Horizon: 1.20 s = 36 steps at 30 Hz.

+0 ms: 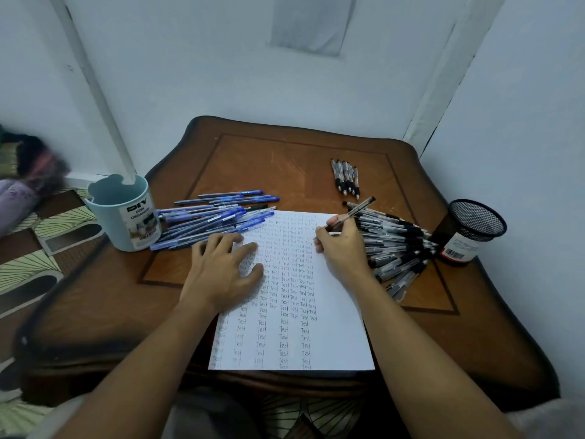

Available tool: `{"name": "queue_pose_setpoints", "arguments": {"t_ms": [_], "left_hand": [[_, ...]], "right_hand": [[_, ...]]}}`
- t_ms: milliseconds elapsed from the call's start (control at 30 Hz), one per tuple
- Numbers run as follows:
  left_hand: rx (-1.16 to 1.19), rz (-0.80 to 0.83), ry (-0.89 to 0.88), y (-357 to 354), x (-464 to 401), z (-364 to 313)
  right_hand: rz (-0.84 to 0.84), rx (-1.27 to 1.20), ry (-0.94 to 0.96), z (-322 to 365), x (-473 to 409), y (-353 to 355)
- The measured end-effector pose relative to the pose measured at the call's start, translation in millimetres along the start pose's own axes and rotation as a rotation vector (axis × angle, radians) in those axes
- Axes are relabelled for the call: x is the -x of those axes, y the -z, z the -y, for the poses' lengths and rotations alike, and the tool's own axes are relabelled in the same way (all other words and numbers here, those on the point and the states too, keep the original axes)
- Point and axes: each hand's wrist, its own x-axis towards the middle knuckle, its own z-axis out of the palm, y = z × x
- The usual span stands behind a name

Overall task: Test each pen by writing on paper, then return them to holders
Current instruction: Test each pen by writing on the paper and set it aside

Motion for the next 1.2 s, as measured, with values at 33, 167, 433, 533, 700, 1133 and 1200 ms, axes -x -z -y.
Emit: {"name": "queue_pose_setpoints", "arguments": {"t_ms": [33, 167, 433, 533, 700, 1133, 1200], "left_hand": [[-0.001, 0.005, 0.000, 0.2, -0.1, -0.4], [-0.019, 0.010, 0.005, 0.5, -0.3, -2.0], [-0.011, 0.006, 0.000, 0.4, 0.4, -1.1], [-0.011, 0.006, 0.001, 0.3, 0.2, -1.1], [-0.005, -0.002, 0.003, -0.4, 1.0, -1.2], [-0.032, 0.009, 0.003, -1.3, -0.5, 0.7], [-0.030, 0.007, 0.003, -1.4, -0.4, 0.2]], "right_hand": [[0.005, 0.002, -0.002, -0.1, 0.4, 0.8], [0.009, 0.025, 0.010, -1.4, 0.0, 5.5], [0.049, -0.002, 0.023, -1.9, 1.4, 6.3], [0.064, 0.044, 0.036, -3.2, 1.3, 5.3], [0.051, 0.033, 0.018, -3.9, 0.6, 7.1], [0.044, 0.038, 0.039, -3.3, 1.0, 5.6], [0.042, 0.029, 0.028, -3.5, 0.3, 5.3]]}}
